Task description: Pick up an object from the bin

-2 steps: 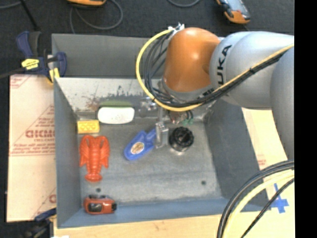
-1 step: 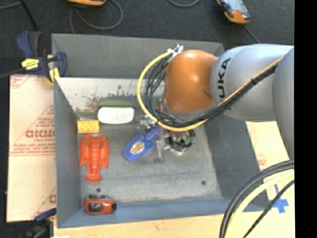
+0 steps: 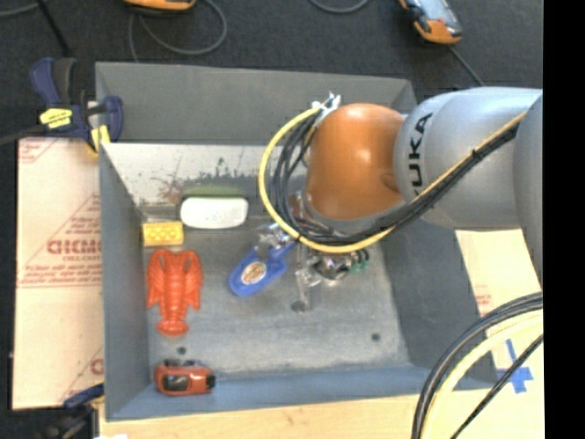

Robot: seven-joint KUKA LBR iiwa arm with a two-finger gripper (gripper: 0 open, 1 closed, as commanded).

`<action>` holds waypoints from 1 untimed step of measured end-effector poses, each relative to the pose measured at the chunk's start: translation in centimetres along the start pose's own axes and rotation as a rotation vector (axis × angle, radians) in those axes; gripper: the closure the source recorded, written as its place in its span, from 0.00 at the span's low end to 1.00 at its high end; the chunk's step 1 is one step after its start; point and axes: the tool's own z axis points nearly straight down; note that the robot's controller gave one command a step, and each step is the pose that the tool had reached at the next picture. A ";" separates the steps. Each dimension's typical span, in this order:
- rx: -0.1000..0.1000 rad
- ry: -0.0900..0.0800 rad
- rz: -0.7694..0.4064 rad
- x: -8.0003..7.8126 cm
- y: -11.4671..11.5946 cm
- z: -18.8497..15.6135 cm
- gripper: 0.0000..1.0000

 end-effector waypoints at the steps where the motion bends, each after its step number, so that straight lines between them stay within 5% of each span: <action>1: 0.003 -0.008 -0.247 -0.9 -1.5 0.2 0.00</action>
Offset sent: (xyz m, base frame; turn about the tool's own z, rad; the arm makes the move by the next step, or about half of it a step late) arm 0.0473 0.0070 -0.0204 -0.1814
